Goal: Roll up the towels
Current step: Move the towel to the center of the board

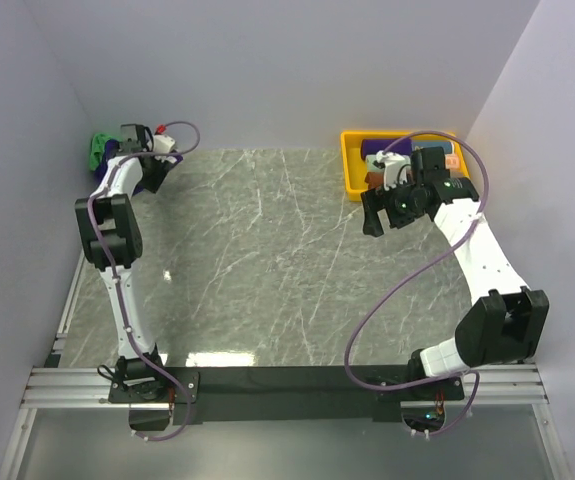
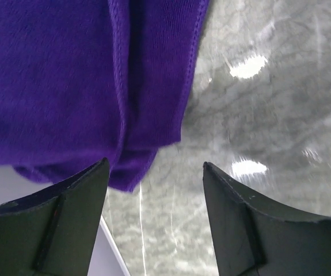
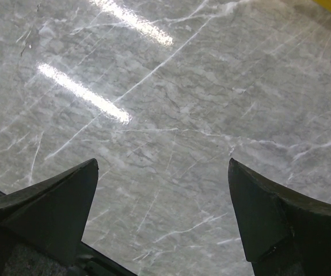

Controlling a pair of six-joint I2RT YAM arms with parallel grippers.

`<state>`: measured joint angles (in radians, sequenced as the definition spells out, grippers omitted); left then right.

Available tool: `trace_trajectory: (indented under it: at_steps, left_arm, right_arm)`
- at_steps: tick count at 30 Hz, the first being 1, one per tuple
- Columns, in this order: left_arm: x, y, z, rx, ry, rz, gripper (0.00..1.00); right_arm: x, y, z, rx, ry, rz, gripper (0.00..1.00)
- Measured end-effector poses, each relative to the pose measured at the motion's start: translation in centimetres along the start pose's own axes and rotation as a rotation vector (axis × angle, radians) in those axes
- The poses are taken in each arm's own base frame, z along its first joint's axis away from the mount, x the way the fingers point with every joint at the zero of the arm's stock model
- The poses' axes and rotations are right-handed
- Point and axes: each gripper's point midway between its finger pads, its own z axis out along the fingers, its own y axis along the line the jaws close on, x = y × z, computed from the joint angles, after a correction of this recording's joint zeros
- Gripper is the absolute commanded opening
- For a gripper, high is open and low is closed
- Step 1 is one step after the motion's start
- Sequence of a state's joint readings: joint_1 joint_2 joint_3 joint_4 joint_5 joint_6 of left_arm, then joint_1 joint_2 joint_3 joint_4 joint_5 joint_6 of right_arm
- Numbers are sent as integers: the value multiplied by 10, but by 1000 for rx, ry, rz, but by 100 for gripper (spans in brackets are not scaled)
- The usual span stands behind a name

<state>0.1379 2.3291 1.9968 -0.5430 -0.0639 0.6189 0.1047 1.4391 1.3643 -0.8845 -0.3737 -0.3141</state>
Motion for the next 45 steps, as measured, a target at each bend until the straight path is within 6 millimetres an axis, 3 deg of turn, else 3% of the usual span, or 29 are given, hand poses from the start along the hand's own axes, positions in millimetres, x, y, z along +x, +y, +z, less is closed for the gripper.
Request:
trace_trajectory:
  at_steps: [7,12,17,18,19,25,27,30,34,37,40,44,45]
  left_arm:
    - [5,-5,31,-11,-11,34,68]
    - [-4,0,40,-38,-54,40,63]
    - [-16,7,57,-70,-88,59,26]
    - [-16,7,59,-68,-89,66,9]
    - [-16,6,61,-66,-86,79,2]
    - [-14,-11,50,10,-89,160,0]
    - [-6,-33,28,100,-87,198,0]
    - [0,-72,-25,250,-85,270,0]
    - [-27,-128,-108,428,-176,377,0]
    - [-37,-196,-168,587,-247,466,1]
    - [-29,-279,-209,774,-265,536,7]
    - [-10,-374,-250,996,-218,591,42]
    - [-9,-386,-258,1029,-215,590,59]
  right_arm:
    - [5,-3,10,-3,34,16,100]
    - [7,-7,15,5,52,21,100]
    - [9,-11,20,14,72,25,100]
    - [10,-12,21,15,77,25,100]
    - [11,-12,21,16,82,27,100]
    - [11,-13,22,14,89,16,99]
    - [11,-12,22,8,91,12,99]
    - [11,-10,22,-2,89,10,98]
    - [9,-5,22,-30,80,12,97]
    - [7,-1,22,-55,70,15,95]
    - [6,3,24,-81,63,24,92]
    - [7,7,30,-113,74,53,86]
    - [8,8,33,-120,80,59,82]
